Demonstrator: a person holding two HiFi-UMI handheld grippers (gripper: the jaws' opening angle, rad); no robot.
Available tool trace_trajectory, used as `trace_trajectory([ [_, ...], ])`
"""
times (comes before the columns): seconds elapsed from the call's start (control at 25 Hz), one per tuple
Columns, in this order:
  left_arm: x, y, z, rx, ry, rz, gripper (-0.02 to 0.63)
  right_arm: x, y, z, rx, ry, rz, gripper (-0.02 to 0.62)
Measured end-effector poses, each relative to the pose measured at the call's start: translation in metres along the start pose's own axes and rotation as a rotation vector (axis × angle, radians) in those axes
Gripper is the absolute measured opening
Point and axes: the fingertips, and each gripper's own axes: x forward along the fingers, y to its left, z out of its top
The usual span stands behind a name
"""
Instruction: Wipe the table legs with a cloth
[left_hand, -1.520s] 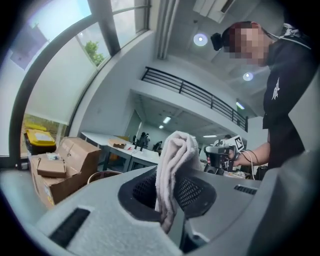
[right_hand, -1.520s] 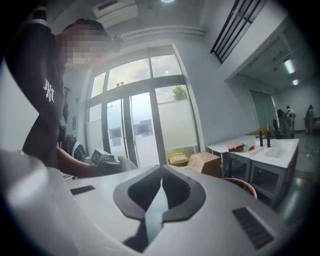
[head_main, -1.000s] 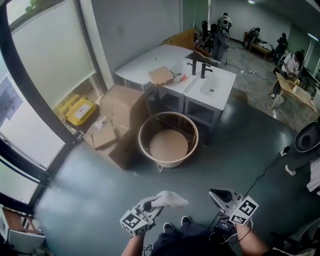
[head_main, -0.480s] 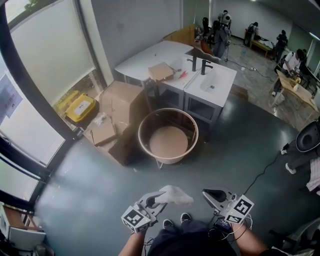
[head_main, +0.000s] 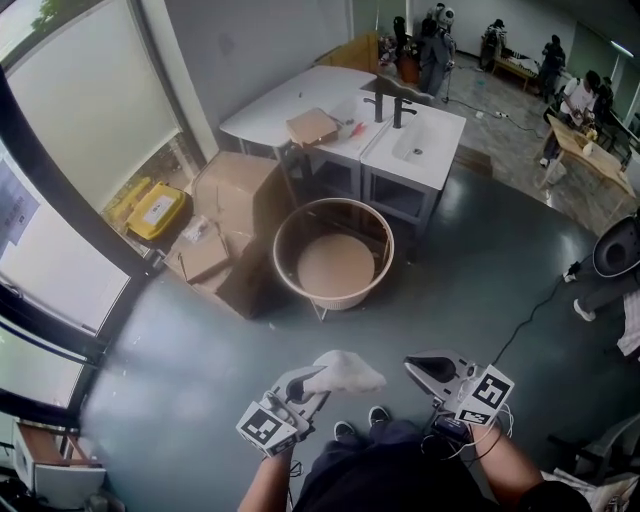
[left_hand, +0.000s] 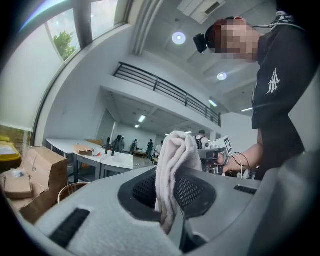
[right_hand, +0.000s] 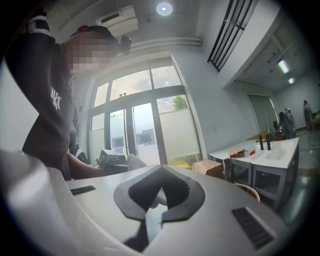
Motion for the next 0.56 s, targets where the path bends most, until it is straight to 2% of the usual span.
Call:
trace_trajectory([
  [0.2, 0.003, 0.001, 0.0, 0.008, -0.009, -0.011, 0.038, -0.009, -0.003, 0.012, -0.031, -0.005, -0.005, 0.003],
  [0.56, 0.005, -0.027, 0.002, 0.017, 0.005, -0.069, 0.038, -0.025, 0.019, 0.015, -0.052, -0.011, -0.011, 0.003],
])
